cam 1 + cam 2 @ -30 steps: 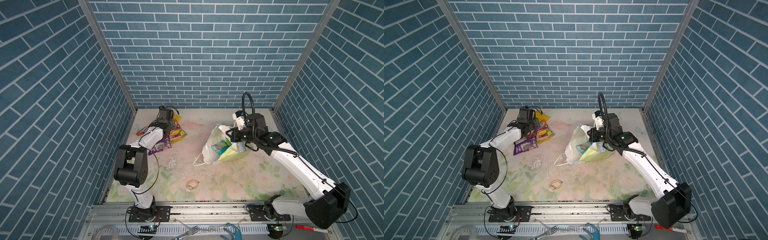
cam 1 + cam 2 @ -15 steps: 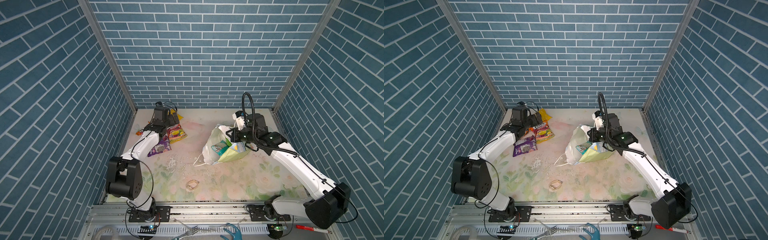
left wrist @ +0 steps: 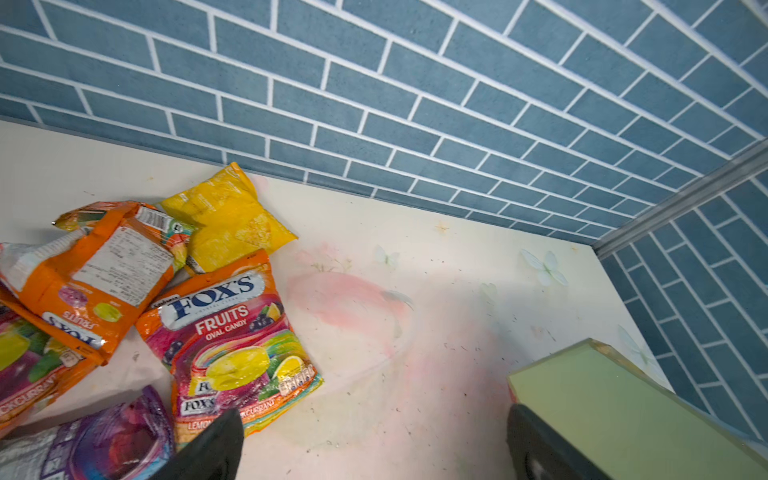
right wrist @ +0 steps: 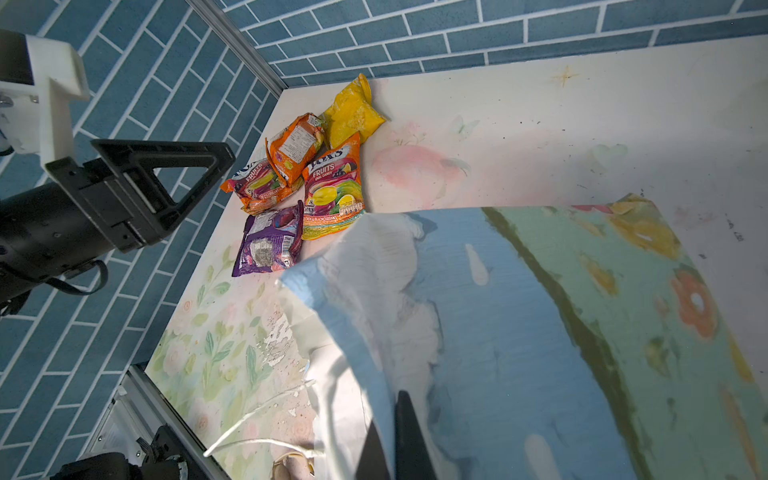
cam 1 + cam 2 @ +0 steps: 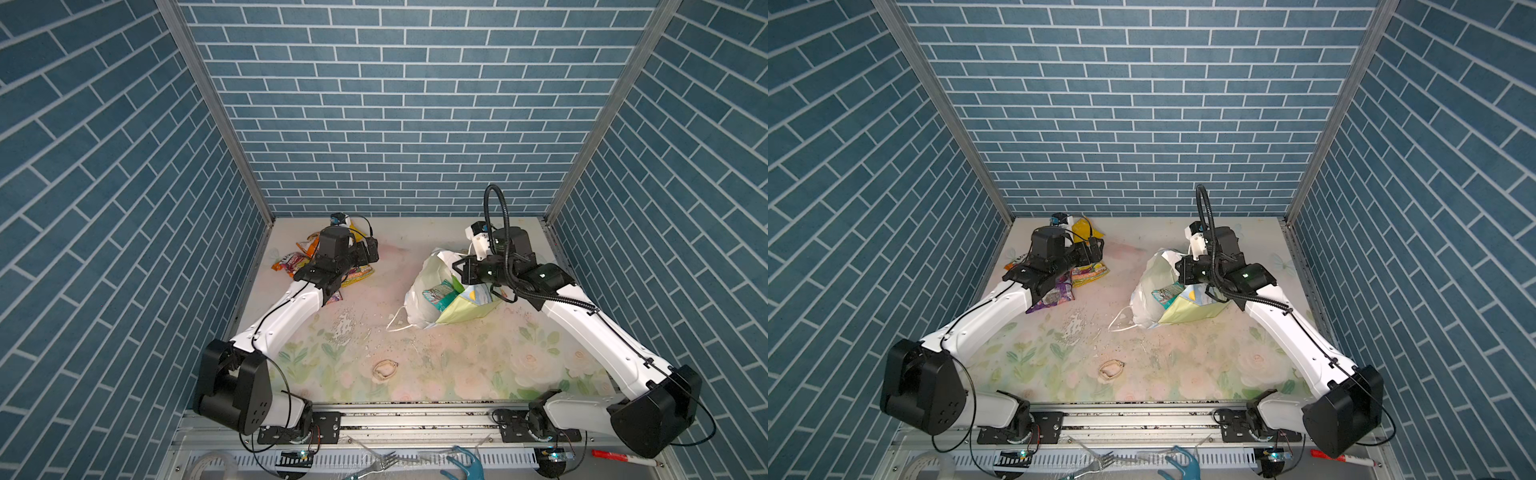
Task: Take the snacks out of the paper bag
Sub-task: 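Move the left gripper back toward the paper bag held by the right gripper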
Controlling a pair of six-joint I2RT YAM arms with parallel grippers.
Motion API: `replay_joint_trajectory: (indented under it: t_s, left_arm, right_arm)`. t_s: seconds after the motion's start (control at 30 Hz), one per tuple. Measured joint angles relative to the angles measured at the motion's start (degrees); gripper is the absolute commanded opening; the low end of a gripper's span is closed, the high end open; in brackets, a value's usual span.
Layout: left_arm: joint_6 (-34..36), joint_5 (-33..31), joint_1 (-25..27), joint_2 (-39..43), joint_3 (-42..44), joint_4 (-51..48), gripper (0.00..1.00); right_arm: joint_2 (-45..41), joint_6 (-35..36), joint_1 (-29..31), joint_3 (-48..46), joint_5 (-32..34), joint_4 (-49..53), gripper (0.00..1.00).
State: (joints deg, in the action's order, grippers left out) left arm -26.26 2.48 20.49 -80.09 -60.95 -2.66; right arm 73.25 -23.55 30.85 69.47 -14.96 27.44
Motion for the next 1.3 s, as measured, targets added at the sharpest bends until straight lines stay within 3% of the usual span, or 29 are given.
replay_joint_trajectory:
  t_s: [0.43,0.73,1.3]
  left_arm:
    - [-0.3,9.5,6.0,7.8,7.7,6.9,1.00]
    - [-0.7,14.9,7.0,9.0,13.9,15.8,0.99]
    - [-2.6,17.9,8.9,9.0,20.4,30.5,0.97]
  right_arm:
    - [0.2,2.3,0.0,0.8,1.8,2.0,0.00]
    - [0.2,3.1,0.0,0.7,3.6,2.6,0.00]
    - [0.3,9.5,0.0,0.8,7.7,3.1,0.00]
